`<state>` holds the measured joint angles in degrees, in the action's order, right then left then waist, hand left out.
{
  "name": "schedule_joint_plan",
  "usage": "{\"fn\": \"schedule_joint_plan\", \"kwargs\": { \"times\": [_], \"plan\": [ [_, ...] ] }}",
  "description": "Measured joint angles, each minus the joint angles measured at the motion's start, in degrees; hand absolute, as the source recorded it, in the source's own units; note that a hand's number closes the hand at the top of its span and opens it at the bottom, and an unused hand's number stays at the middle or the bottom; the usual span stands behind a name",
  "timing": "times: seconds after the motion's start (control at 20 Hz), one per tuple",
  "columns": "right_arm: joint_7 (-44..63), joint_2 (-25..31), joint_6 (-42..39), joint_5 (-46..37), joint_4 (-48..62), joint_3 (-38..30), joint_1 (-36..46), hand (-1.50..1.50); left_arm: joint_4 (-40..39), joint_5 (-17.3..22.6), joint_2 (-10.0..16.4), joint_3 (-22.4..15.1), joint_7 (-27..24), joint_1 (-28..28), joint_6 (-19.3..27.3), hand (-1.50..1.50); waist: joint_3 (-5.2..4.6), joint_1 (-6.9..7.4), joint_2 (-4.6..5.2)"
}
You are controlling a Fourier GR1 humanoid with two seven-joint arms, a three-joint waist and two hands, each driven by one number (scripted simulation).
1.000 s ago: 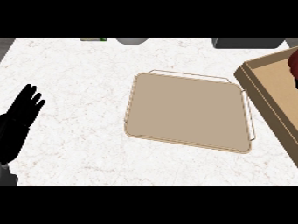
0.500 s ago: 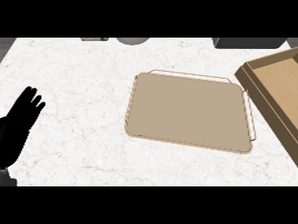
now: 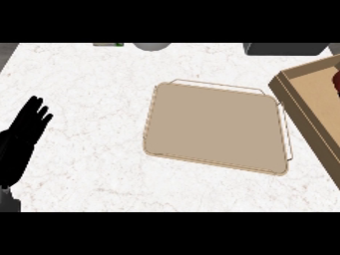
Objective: Pick the bell pepper from the tray and place it in the cardboard box
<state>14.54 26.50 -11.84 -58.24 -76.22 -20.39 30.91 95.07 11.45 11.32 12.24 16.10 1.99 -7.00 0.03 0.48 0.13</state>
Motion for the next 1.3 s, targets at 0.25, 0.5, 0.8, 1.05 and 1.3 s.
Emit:
{"fn": "schedule_joint_plan", "kwargs": {
  "times": [0.25,0.5,0.8,1.05,1.3],
  "plan": [
    [0.5,-0.9,1.3,1.1,8.2,-1.9,-1.4,-1.5,-1.0,-0.2,-0.1,0.2,-0.8,-0.2,-0.3,0.0,0.0,-0.02,0.02],
    [-4.7,-0.8,2.7,4.5,12.1,-2.8,-2.7,-1.5,0.4,0.0,0.1,0.3,0.6,-0.2,-0.3,0.0,0.01,-0.16,-0.06],
    [-9.4,-4.3,10.0,12.6,10.0,-9.1,-3.0,-1.5,0.1,-0.1,0.0,0.5,0.9,0.5,0.1,0.0,0.04,-0.65,-0.16],
    [-11.2,-4.4,12.0,22.3,8.1,-17.3,-2.5,-1.5,0.1,0.6,0.5,1.4,0.8,-0.3,-0.4,0.0,0.01,-0.83,-0.28],
    [-11.0,-1.8,10.2,30.4,6.2,-23.2,-4.5,-1.5,0.2,0.5,0.3,1.4,0.5,-0.3,-0.4,0.0,-0.01,-0.82,-0.26]
  ]
}}
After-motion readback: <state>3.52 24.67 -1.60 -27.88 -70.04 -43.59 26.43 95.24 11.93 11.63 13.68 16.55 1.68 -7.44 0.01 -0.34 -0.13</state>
